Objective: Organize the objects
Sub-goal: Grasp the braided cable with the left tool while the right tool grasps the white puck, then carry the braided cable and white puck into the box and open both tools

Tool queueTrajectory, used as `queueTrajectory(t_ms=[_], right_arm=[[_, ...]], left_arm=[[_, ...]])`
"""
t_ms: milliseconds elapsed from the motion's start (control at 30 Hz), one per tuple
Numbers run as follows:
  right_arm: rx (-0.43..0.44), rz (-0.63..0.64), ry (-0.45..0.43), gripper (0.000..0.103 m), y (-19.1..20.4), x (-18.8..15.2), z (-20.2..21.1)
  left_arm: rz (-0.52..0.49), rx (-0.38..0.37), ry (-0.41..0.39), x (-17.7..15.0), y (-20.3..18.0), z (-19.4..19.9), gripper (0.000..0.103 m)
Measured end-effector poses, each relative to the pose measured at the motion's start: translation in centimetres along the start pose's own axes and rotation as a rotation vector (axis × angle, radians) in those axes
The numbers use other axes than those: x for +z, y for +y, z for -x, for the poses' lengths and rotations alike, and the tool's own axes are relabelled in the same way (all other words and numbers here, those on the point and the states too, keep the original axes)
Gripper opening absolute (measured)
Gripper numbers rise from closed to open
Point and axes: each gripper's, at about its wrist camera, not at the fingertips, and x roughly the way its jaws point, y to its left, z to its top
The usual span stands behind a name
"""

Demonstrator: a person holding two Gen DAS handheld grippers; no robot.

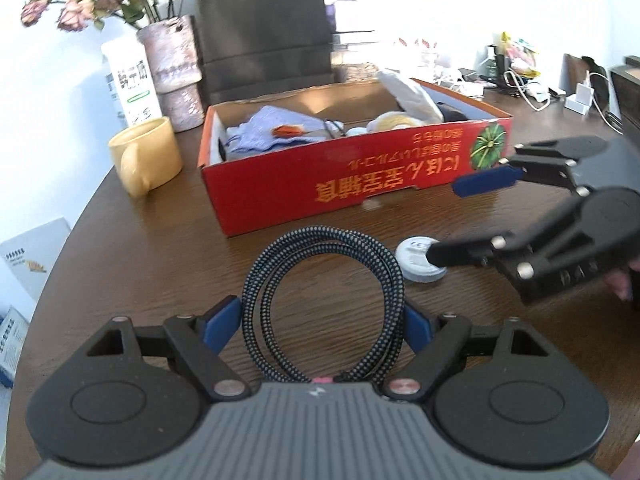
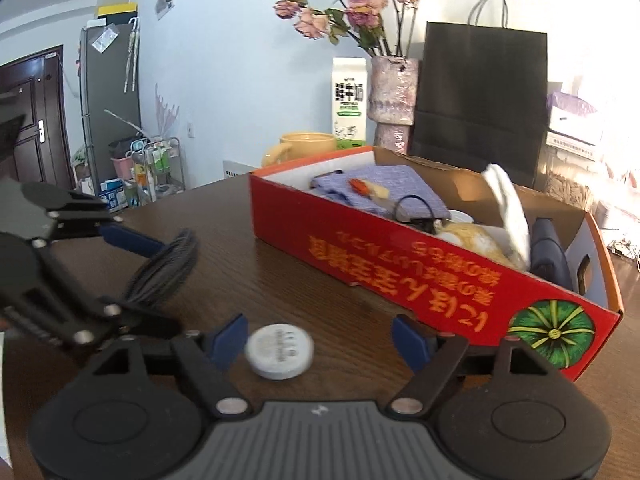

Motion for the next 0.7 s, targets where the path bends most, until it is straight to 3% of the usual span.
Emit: queueTrajectory(t_ms=[200,300,500,700], right_arm=[[-0.031,0.000,0.066,0.073,1.0,0.1,-1.4],[-0.021,-0.002,0.079,0.038,1.4,0.2,-1.7],[-0.045,0.005,0.054,0.038,2.1,0.0,-1.2],[-0.080,-0.032,-0.044,0.038,1.3,1.3,1.0]], left_arm=[[0.032,0.007,-0.002,-0.3,0.3,-0.2,0.083],[0.058,0.013,0.000,-0.4,0.5,-0.4,0.083],[0.087,0.012,-0.022,0.0,0.7,-0.1,0.083],[0.114,0.005,-0.086,2.1,0.8,1.1,0.077]])
